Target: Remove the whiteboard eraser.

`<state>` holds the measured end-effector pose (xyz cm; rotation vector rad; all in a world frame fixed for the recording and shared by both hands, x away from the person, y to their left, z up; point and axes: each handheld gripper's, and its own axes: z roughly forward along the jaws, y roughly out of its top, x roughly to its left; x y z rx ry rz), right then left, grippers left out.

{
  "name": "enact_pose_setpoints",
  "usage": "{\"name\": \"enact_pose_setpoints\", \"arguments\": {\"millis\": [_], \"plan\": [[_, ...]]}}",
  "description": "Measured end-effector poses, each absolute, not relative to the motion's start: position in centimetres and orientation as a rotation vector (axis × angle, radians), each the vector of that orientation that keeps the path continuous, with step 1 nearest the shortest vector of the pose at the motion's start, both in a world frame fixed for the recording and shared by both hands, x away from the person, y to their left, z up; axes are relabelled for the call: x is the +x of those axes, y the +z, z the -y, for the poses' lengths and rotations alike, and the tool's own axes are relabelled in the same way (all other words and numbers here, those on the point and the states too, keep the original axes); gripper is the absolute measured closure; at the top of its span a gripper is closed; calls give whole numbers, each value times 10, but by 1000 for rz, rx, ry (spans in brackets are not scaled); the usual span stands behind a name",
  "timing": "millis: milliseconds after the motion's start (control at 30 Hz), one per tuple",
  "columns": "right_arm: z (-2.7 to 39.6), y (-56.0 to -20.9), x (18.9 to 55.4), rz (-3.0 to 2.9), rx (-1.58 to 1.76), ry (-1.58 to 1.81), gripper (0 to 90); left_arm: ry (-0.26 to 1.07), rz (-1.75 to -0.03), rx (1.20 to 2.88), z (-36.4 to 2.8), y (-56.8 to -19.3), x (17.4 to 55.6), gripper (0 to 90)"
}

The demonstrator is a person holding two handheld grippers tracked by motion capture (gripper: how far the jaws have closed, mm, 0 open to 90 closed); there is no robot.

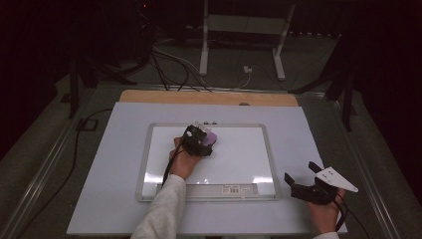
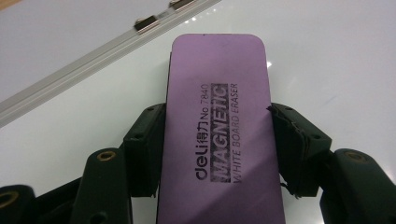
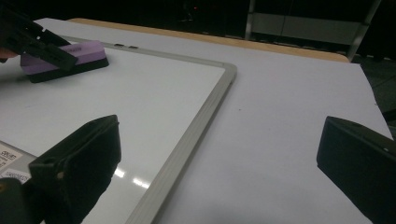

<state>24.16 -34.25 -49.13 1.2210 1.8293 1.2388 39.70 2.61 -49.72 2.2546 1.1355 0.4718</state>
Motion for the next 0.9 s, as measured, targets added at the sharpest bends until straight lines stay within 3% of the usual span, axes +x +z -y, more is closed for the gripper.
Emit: {"name": "enact_pose_setpoints", "arguments": {"millis": [300, 533, 667, 900], "plan": [[344, -491, 241, -1824, 1224, 1241, 3, 422, -970, 2324, 8, -496, 375, 418], [345, -490, 240, -1818, 1225, 1244, 3, 368, -885, 2364, 5, -494, 344, 418], [345, -490, 240, -1817, 1227, 1242, 3, 398, -901, 2370, -10, -493, 340, 418], [344, -491, 240, -1821, 1224, 1240, 3, 463, -1078, 2308, -35, -495, 366, 418]]}}
